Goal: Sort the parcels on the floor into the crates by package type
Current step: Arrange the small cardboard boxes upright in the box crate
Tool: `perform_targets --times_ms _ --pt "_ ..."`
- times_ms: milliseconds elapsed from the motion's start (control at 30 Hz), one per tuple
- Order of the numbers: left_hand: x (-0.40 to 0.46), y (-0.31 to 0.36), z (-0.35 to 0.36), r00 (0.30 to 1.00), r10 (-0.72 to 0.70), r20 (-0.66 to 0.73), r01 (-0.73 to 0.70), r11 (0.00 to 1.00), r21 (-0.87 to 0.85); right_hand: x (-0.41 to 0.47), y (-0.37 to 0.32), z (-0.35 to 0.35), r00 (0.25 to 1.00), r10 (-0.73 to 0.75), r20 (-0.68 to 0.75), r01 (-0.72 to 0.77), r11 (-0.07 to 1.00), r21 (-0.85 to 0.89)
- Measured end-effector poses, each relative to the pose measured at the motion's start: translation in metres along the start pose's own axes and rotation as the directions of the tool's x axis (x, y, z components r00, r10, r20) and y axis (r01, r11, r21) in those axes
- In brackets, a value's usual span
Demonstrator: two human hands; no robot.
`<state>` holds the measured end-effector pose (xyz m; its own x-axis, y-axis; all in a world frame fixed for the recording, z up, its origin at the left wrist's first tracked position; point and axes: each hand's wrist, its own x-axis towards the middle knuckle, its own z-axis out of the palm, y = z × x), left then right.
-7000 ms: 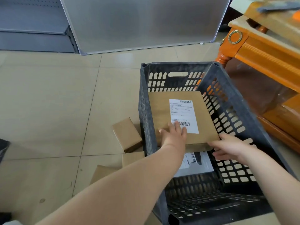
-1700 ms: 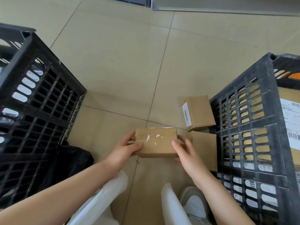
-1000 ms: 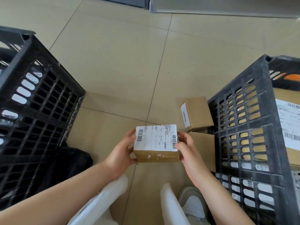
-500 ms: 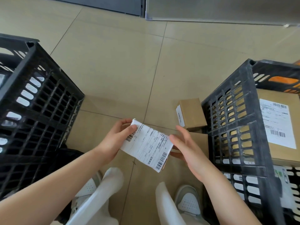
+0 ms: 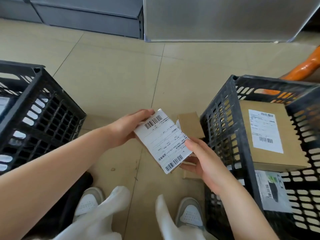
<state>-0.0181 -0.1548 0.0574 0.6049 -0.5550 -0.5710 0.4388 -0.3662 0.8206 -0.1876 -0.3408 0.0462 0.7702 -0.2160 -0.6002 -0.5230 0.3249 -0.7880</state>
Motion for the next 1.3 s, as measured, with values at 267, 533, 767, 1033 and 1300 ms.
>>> perform_targets --times_ms 267,533,767,1033,1300 --pt "-0.013 0.062 0.045 0.988 0.049 0.146 -0.066 0.991 0.114 -0.053 -0.030 -0.037 0.977 -0.155 -0.145 0.166 0.984 0.069" --pt "-0.029 0.106 0.123 0.958 0.047 0.282 -0.127 0.954 0.273 -0.116 -0.036 -0.092 0.941 -0.228 -0.251 0.259 0.961 0.097" --pt "-0.028 0.118 0.196 0.930 0.022 0.368 -0.181 0.896 0.405 -0.162 -0.029 -0.149 0.878 -0.194 -0.438 0.281 0.949 0.144" --pt "-0.023 0.089 0.246 0.885 0.077 0.459 -0.324 0.809 0.490 -0.176 -0.014 -0.201 0.826 -0.025 -0.563 0.127 0.982 0.142" --pt "-0.003 0.054 0.235 0.835 0.225 0.502 -0.537 0.136 0.833 -0.156 0.029 -0.213 0.880 0.265 -0.395 -0.264 0.963 0.059"
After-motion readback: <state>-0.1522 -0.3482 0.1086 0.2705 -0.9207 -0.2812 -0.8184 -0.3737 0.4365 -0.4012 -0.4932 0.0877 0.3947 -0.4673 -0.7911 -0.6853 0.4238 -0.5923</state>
